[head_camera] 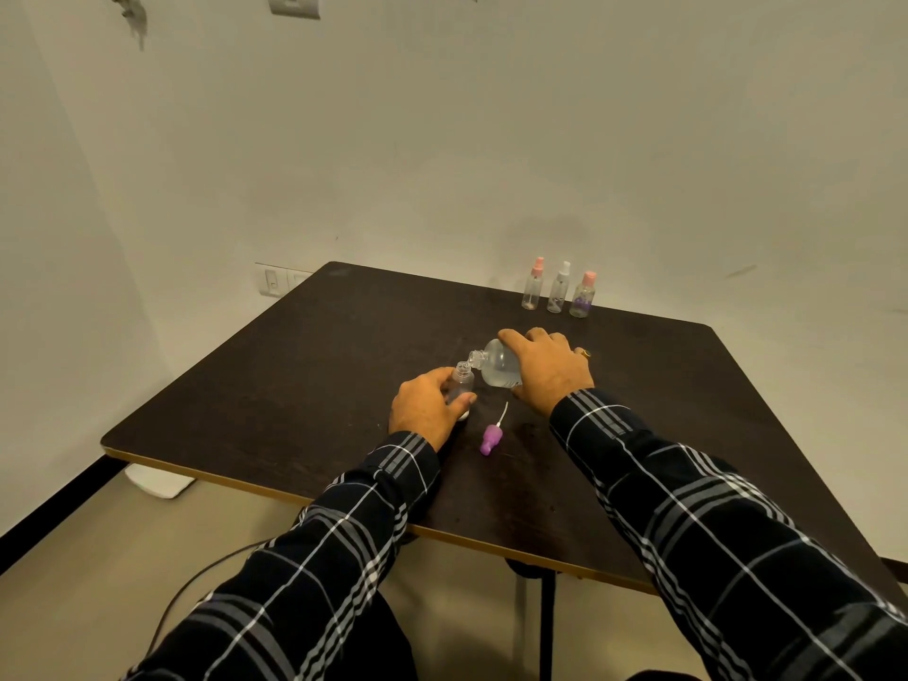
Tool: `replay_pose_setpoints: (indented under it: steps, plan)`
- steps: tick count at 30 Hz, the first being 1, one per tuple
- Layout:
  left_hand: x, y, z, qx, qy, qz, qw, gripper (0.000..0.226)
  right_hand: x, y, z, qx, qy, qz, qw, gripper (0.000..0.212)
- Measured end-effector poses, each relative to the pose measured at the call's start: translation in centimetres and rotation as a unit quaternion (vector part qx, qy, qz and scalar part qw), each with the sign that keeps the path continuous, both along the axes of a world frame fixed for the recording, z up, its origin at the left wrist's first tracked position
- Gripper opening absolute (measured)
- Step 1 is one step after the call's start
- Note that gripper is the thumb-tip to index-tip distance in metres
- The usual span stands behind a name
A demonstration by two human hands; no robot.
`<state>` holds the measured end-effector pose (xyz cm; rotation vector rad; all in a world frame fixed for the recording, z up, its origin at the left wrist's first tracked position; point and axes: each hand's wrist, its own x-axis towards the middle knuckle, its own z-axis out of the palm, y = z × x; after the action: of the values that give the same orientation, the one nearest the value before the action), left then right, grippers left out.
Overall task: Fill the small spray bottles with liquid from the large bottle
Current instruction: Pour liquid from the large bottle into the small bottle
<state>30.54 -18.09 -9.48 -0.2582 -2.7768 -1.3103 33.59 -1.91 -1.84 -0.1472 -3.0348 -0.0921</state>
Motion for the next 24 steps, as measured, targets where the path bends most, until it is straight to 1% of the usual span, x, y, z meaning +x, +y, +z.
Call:
replay_pose_setpoints:
  steps: [5, 17, 21, 24]
  plan:
    - [0.02, -0.05, 0.05, 0.001, 0.003, -0.002, 1.000, 0.044, -0.03, -0.12, 0.05, 0.005, 0.001, -0.002, 1.000, 0.079]
    - [-0.11, -0.11, -0.01, 0.001, -0.005, -0.005, 1.000, 0.043, -0.03, -0.25, 0.20, 0.007, -0.002, -0.004, 1.000, 0.080]
    - [-0.12, -0.19, -0.20, 0.001, 0.017, -0.007, 1.000, 0.040, -0.05, -0.29, 0.29, 0.011, -0.003, -0.006, 1.000, 0.079]
    - [-0.17, -0.23, -0.26, 0.001, 0.018, -0.010, 1.000, 0.041, -0.06, -0.28, 0.27, 0.013, -0.003, -0.006, 1.000, 0.080]
